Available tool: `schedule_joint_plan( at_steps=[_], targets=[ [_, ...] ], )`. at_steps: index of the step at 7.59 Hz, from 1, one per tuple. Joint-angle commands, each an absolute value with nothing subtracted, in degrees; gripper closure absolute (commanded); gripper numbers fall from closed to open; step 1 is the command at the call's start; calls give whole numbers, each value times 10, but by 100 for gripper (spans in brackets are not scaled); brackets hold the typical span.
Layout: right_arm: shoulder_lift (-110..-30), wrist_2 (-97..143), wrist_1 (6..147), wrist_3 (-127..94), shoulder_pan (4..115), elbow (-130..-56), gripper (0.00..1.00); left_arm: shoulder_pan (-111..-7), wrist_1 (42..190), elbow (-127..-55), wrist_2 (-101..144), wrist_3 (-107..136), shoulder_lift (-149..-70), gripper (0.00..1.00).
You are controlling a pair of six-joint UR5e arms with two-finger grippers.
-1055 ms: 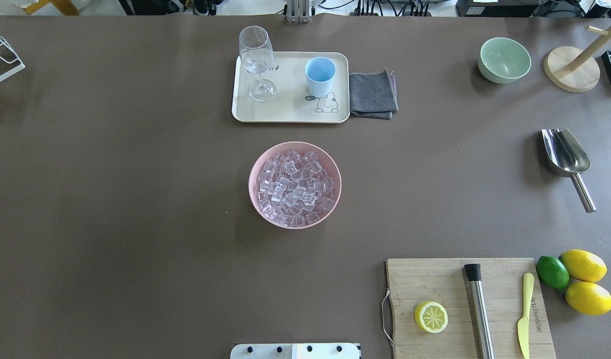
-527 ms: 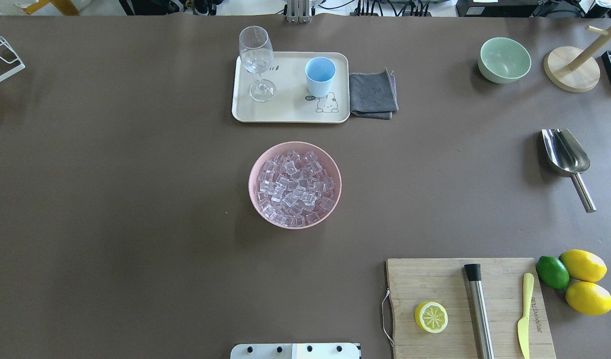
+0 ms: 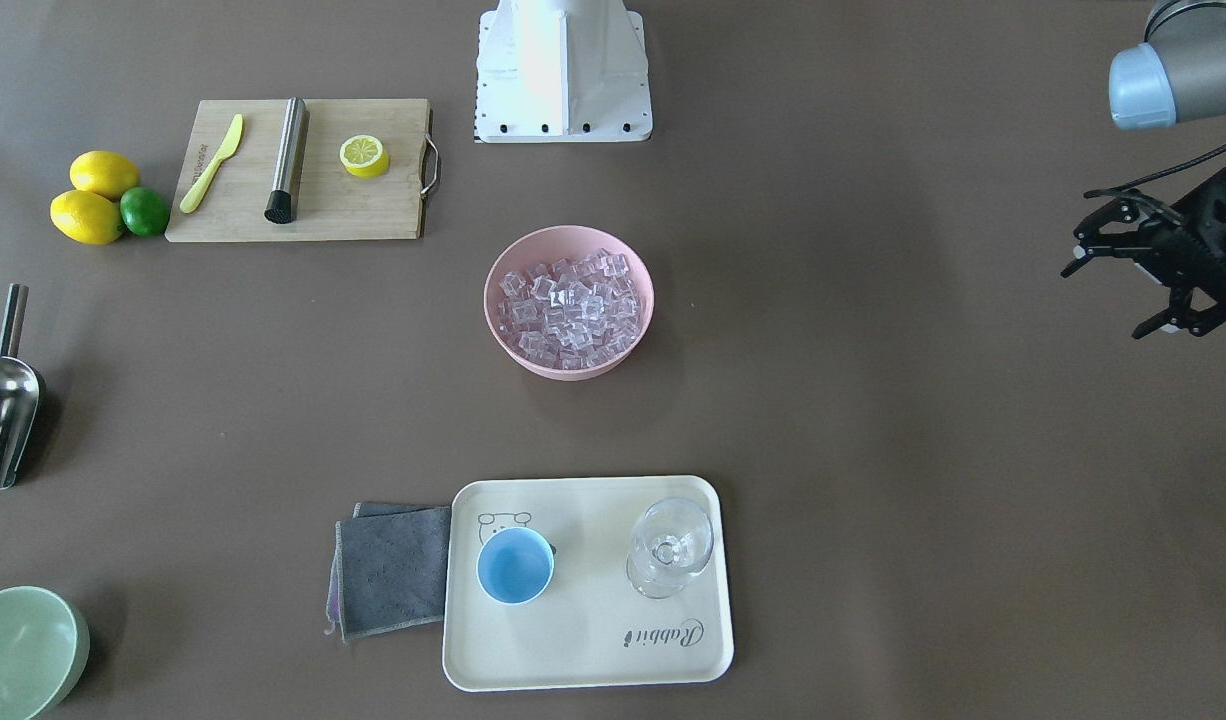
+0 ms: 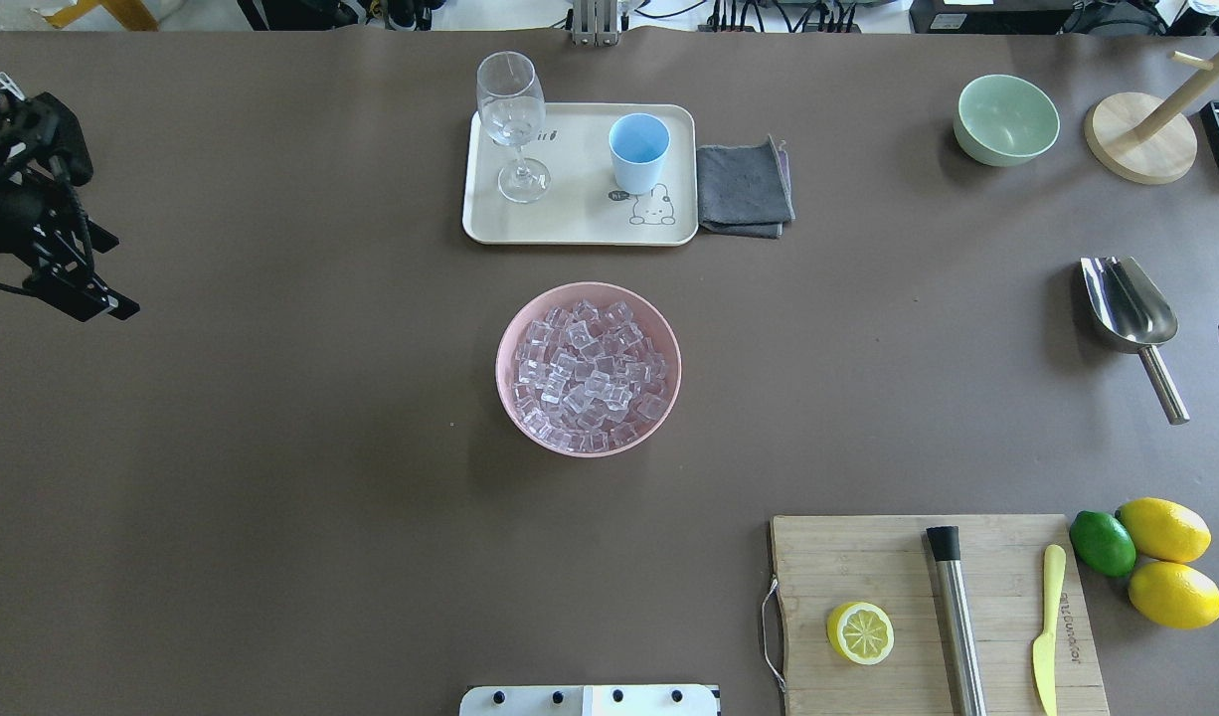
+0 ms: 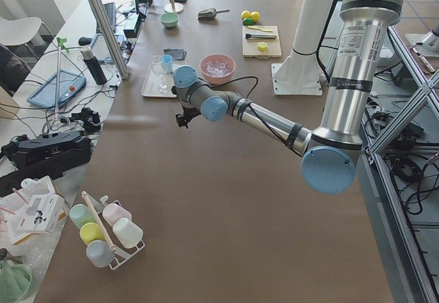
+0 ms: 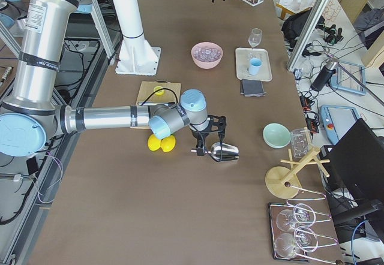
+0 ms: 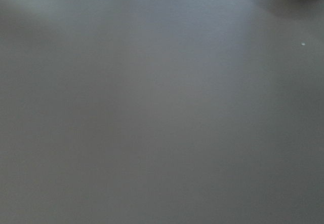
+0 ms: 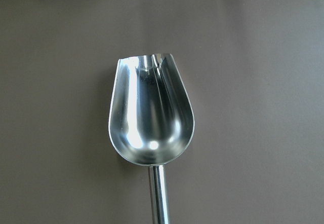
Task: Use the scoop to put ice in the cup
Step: 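Move the left gripper to the pink bowl's rim nearest it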
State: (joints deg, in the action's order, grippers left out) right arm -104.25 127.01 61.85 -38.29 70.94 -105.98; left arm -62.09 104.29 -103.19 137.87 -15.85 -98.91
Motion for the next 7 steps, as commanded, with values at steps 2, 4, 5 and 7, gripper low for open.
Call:
schedule_joint_plan(
  at_steps=[2, 4, 5, 7],
  targets=[
    [-1042, 1210, 565, -445, 626, -1051, 5, -510, 1151, -1030, 1293, -156, -1005, 1],
    [-1042, 1193, 515, -472, 598, -1016, 5, -453, 1170, -1028, 1282, -155, -1026, 1],
    [-1042, 1190, 472, -481, 590, -986, 6, -427, 1172, -1027, 1245, -156, -1028, 1],
    [-1042, 1190, 448, -478, 578, -965, 6, -411, 1179, -993, 1242, -156, -1069, 1]
  ],
)
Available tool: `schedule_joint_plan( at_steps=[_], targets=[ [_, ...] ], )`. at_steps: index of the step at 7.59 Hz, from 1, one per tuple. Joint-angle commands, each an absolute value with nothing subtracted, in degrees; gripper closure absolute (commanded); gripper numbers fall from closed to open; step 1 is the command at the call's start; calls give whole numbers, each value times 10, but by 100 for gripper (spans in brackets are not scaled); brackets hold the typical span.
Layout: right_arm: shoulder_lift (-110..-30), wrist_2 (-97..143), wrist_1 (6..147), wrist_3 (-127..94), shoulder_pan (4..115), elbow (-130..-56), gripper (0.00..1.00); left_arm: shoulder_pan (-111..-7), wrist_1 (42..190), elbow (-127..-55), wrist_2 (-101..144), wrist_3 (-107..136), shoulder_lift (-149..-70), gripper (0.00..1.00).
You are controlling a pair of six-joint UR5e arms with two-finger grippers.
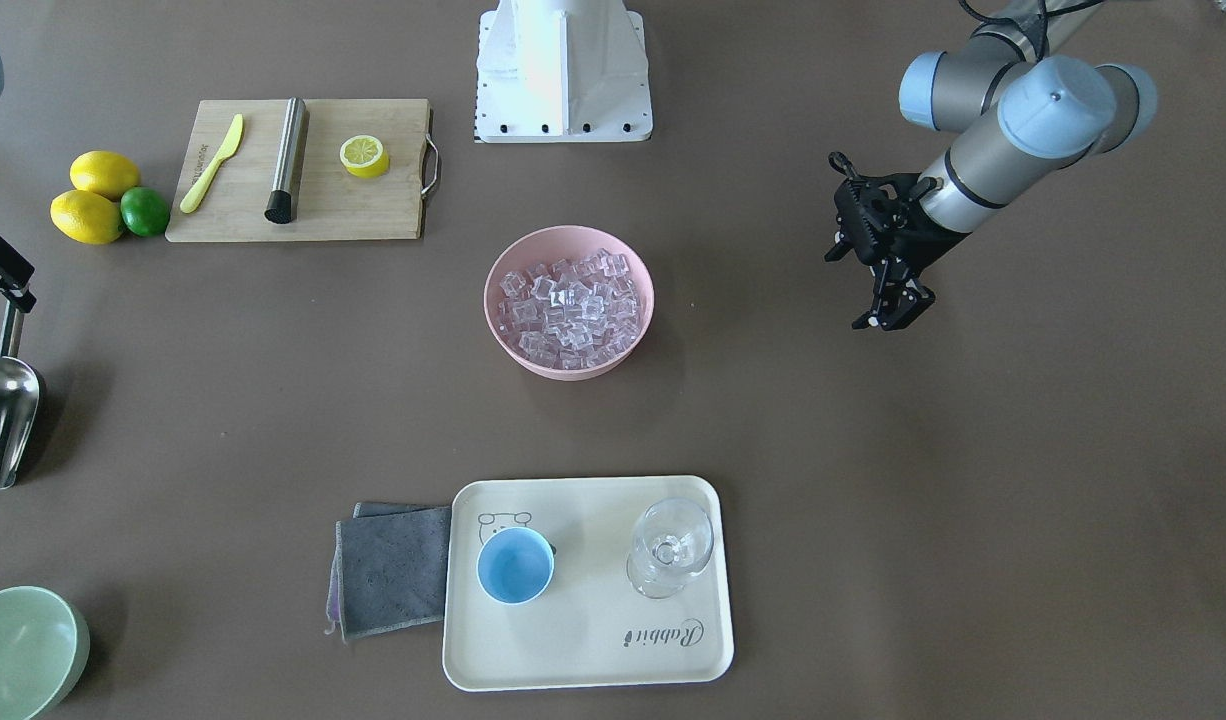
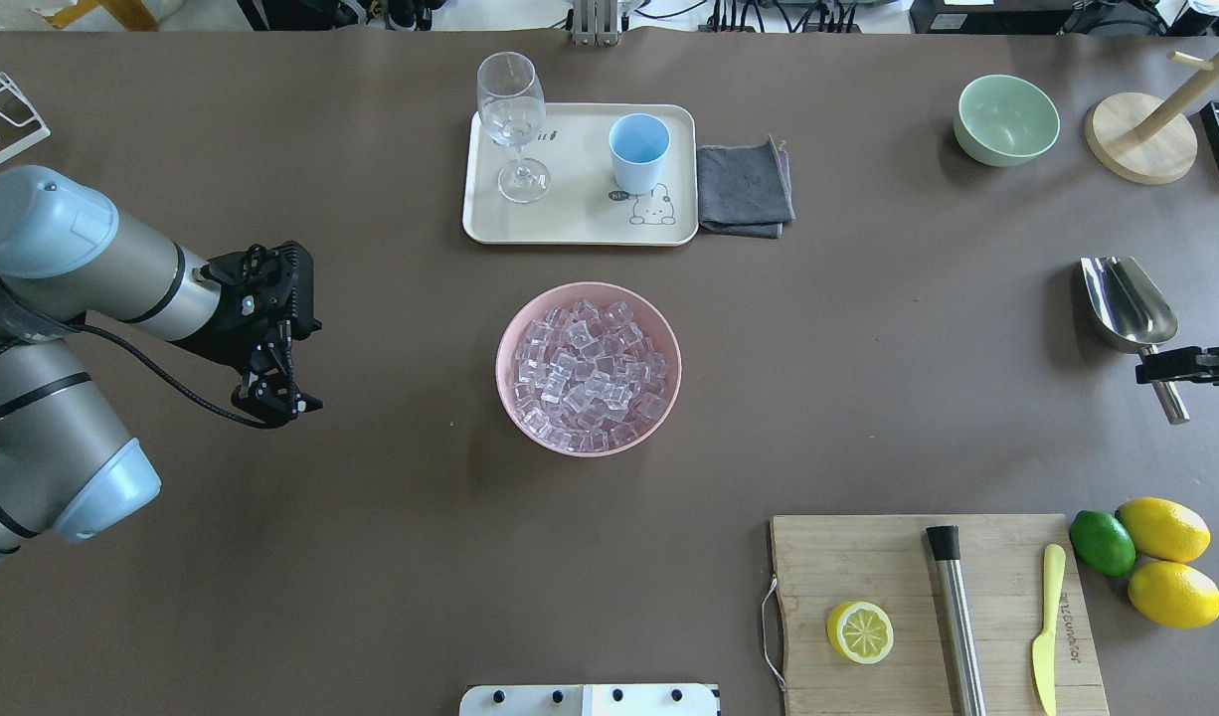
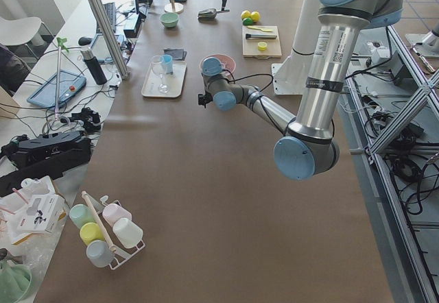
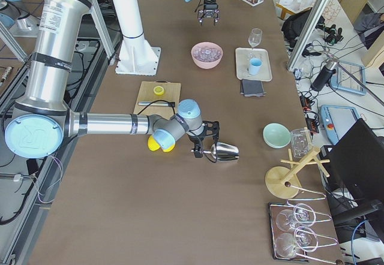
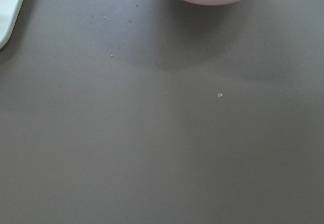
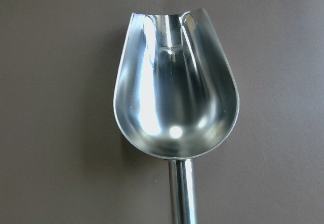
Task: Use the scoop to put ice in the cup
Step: 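Move the left gripper to the pink bowl's rim nearest it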
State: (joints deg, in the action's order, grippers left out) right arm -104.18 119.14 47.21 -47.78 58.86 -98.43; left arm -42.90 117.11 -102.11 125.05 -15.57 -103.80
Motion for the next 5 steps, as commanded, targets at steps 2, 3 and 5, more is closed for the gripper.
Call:
schedule_joint_plan(
  at_steps=[2, 3, 5],
  targets=[
    [-1047, 1190, 440, -476, 568, -962, 16, -381, 1236, -956, 1239, -156, -1103, 1],
    [-1048, 1190, 431, -475, 564, -953, 21, -380, 1237, -939, 1240, -156, -1122, 1],
    [-1049, 1189, 427, -475, 556, -949, 26, -379, 1236, -910, 1241, -159, -1149, 1]
  ],
)
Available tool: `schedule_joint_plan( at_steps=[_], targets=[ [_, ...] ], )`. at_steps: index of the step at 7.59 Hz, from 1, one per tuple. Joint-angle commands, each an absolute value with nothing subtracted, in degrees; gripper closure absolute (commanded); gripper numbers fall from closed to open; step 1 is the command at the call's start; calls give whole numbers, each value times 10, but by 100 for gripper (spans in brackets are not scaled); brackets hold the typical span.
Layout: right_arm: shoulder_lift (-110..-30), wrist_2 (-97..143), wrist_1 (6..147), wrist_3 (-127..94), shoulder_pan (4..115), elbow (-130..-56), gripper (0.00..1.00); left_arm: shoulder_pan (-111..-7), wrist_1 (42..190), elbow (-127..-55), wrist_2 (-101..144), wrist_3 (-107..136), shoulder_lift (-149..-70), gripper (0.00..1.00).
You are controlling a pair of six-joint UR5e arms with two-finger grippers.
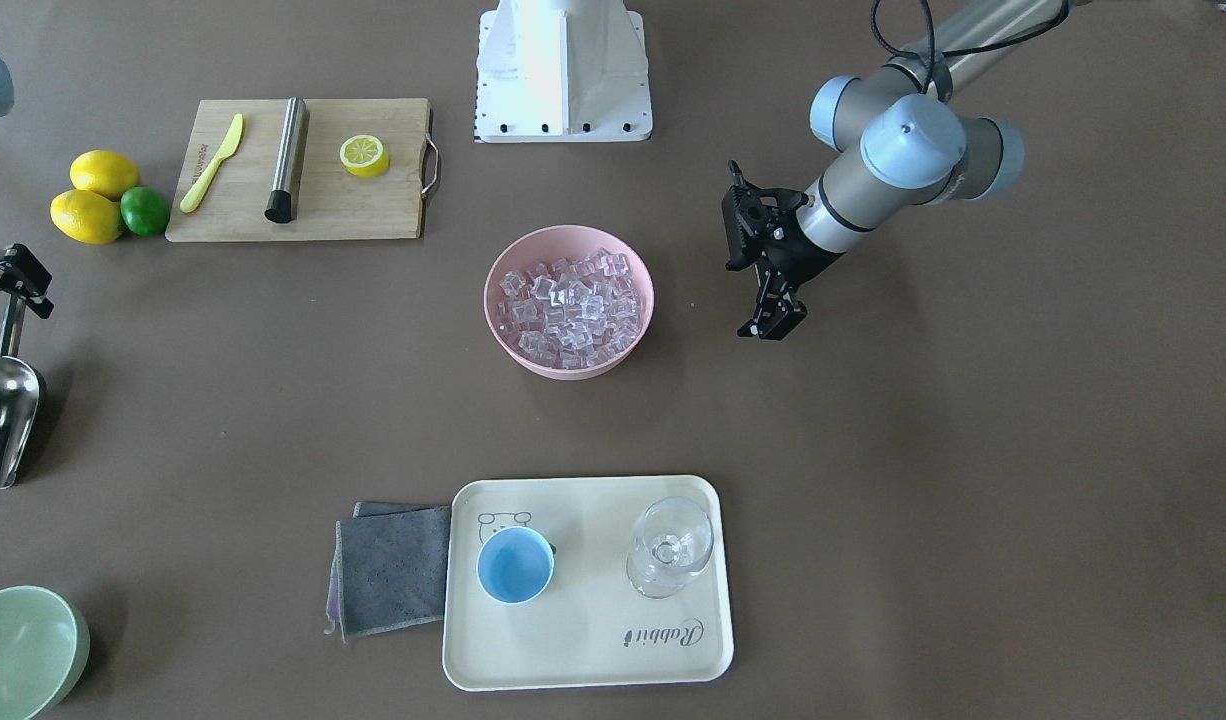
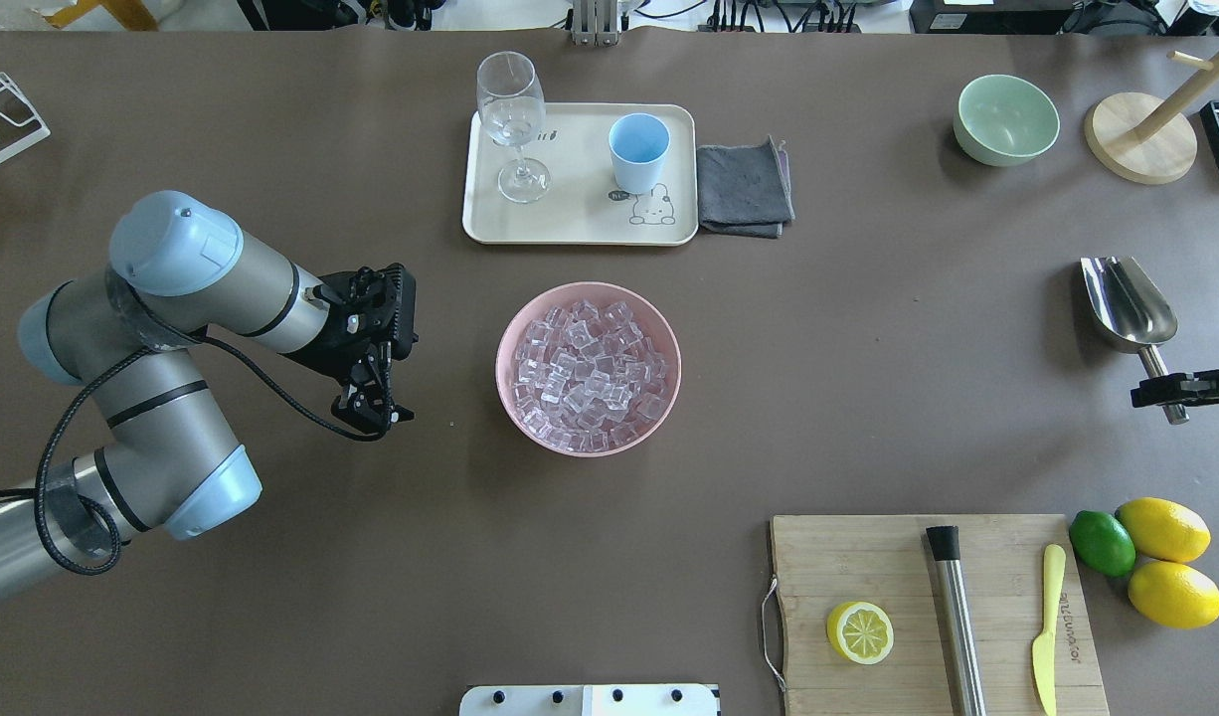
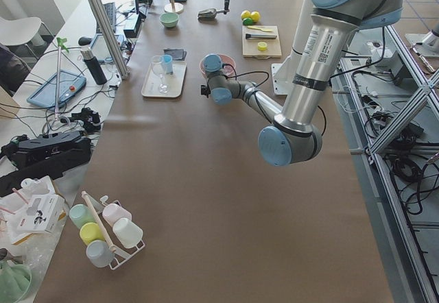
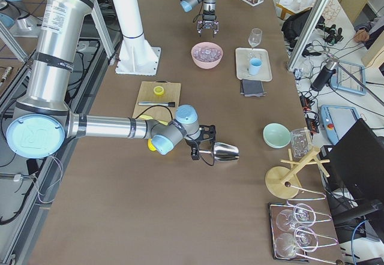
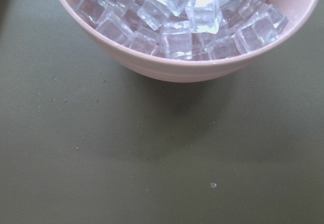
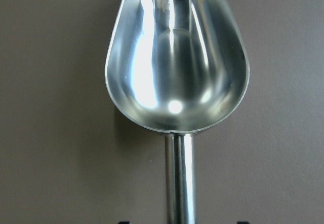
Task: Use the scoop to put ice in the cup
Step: 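Move the left gripper to the pink bowl's rim nearest it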
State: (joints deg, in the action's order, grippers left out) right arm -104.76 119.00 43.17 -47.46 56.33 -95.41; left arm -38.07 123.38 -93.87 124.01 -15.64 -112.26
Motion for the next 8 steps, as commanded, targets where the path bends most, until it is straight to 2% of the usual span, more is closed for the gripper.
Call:
schedule_joint_plan(
  at_steps=[1, 3, 4, 5, 6, 8],
  targets=[
    [-1049, 1188, 425, -474, 554, -948, 30, -379, 1236, -897, 1242, -160, -1165, 1],
    [-1049, 1186, 425, -474, 551, -948, 46, -378, 1229, -874, 1245, -198, -1200, 1],
    [-1049, 1182, 425, -475, 550, -947, 62, -379, 1211, -872, 1246, -212, -1214, 1],
    [-1049, 1181, 425, -474, 549, -947, 91, -380, 1163, -869, 1256, -223, -1242, 1],
    [-1049, 1181, 425, -471, 549, -948, 100, -384, 1129, -851, 1259, -267, -1271, 1],
    [-1052, 1194, 428, -434, 551, -961, 100, -384, 1130, -846, 1261, -268, -1270, 1]
  ],
)
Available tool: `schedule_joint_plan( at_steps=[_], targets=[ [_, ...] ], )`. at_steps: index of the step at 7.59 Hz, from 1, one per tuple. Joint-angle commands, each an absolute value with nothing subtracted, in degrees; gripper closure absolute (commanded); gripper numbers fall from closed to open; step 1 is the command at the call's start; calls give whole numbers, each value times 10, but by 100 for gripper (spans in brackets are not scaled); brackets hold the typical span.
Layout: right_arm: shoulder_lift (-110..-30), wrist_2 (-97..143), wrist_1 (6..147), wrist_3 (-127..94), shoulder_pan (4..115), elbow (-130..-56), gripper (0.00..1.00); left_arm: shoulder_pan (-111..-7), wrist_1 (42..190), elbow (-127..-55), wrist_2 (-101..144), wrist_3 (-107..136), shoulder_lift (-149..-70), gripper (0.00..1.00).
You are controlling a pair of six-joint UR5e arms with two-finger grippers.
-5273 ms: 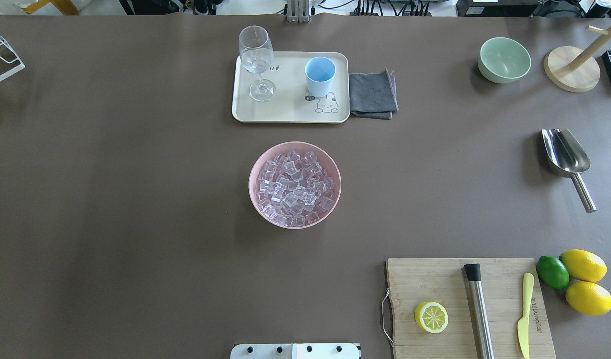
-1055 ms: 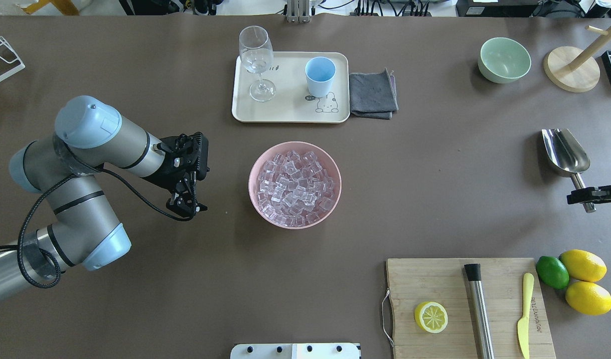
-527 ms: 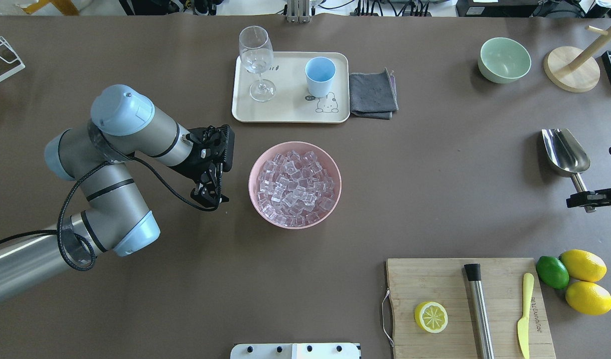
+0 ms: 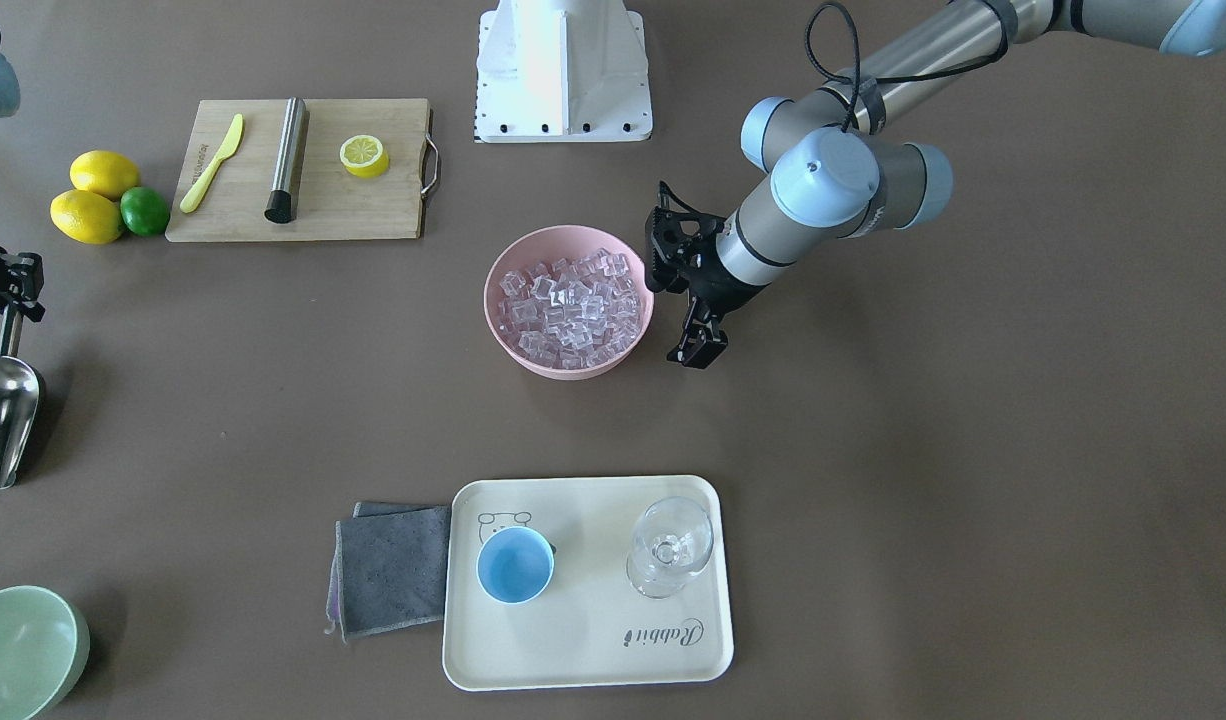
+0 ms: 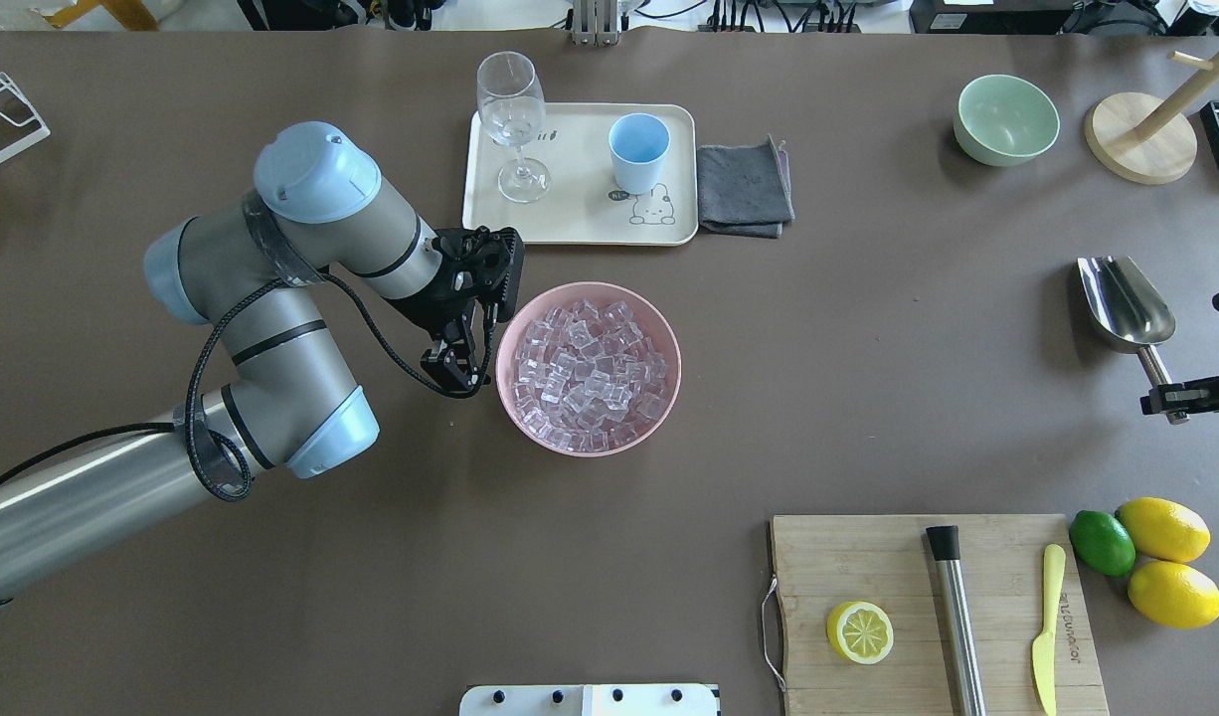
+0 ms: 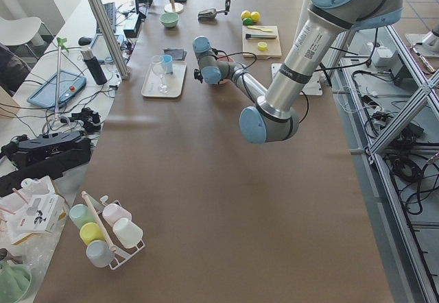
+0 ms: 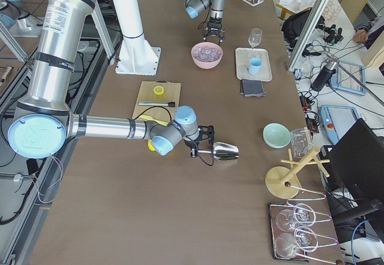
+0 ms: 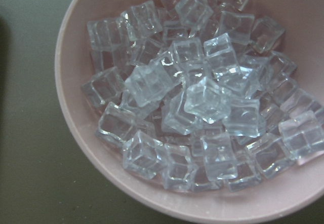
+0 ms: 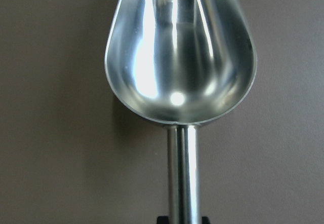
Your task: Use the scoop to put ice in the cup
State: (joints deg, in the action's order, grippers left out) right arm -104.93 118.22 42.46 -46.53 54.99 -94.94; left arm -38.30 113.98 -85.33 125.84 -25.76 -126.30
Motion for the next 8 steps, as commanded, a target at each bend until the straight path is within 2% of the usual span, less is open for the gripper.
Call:
schedule_joint_plan(
  at_steps=[1, 4, 8],
  targets=[
    [-1057, 1235, 451, -423, 555, -989, 100, -388, 1131, -847, 1266, -260, -1264, 1],
    [-1051, 1257, 637, -265, 597, -1119, 100, -389, 1136, -847, 1268, -258, -1258, 1],
    [-1045, 1307, 677, -118, 650, -1165, 100, -384, 1142, -846, 1267, -241, -1258, 1]
  ],
)
